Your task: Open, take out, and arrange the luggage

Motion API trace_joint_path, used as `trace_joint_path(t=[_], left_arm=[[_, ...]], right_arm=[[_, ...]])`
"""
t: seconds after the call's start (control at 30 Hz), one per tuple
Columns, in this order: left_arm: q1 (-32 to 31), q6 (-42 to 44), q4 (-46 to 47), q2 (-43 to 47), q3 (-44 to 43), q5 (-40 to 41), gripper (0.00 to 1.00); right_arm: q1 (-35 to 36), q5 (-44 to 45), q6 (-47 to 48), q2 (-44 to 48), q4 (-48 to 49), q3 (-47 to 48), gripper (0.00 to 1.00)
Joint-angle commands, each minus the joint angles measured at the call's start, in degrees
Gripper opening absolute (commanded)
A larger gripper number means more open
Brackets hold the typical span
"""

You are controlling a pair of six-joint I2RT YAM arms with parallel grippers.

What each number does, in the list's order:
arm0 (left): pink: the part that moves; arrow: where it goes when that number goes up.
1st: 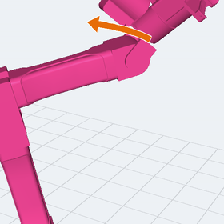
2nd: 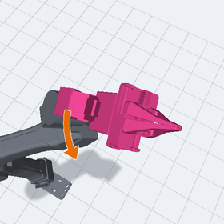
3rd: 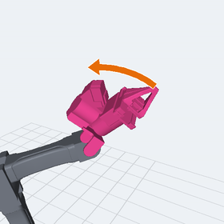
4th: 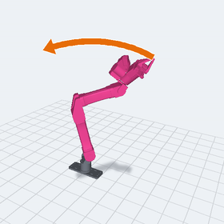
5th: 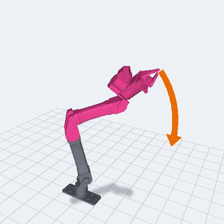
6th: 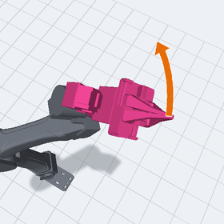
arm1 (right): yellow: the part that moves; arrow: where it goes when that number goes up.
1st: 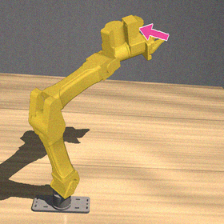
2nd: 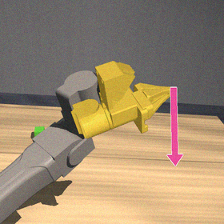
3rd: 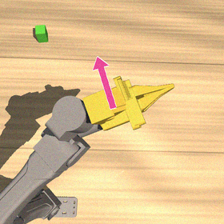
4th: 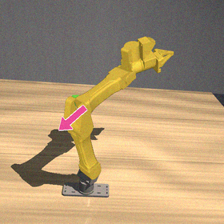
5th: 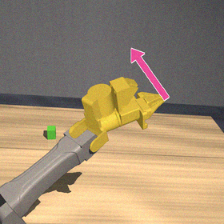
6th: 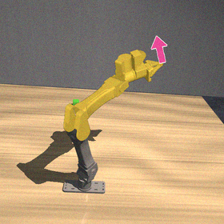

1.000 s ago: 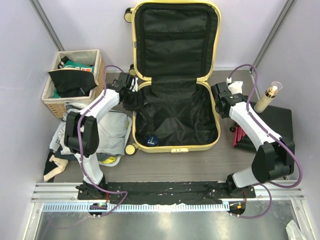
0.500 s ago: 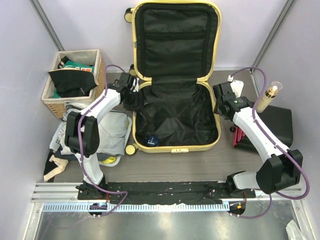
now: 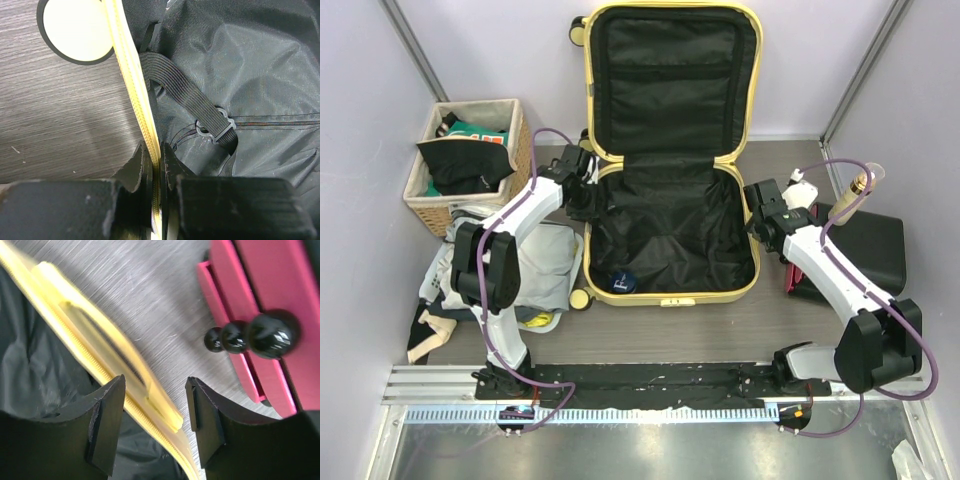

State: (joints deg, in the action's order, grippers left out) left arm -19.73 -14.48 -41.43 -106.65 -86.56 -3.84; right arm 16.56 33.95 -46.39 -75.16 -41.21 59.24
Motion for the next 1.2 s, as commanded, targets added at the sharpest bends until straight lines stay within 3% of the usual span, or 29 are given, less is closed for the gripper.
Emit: trace_joint_path(t=[0.0,0.23,0.6,1.17], left_arm=[[0.30,4.64,1.00,2.24,-3.44,-2.49,0.00],[0.39,4.72,0.74,1.97,-3.70,-2.93,0.00],[1.27,4.46,0.82,2.06,-3.70,-3.90,0.00],[1.27,4.37,0.91,1.53,-3.70,-4.43,0.00]], right_arm=[[0.05,8.49,-10.29,-1.92,-4.83,1.22,0.58],[-0.03,17.98,-25.55,-12.98,-20.12,8.07,0.54],[0.05,22.82,-37.62,-23.28,-35.59,15.90,0.53],[-2.14,26.86,-43.17,-25.83,-37.89,14.59,0.47]])
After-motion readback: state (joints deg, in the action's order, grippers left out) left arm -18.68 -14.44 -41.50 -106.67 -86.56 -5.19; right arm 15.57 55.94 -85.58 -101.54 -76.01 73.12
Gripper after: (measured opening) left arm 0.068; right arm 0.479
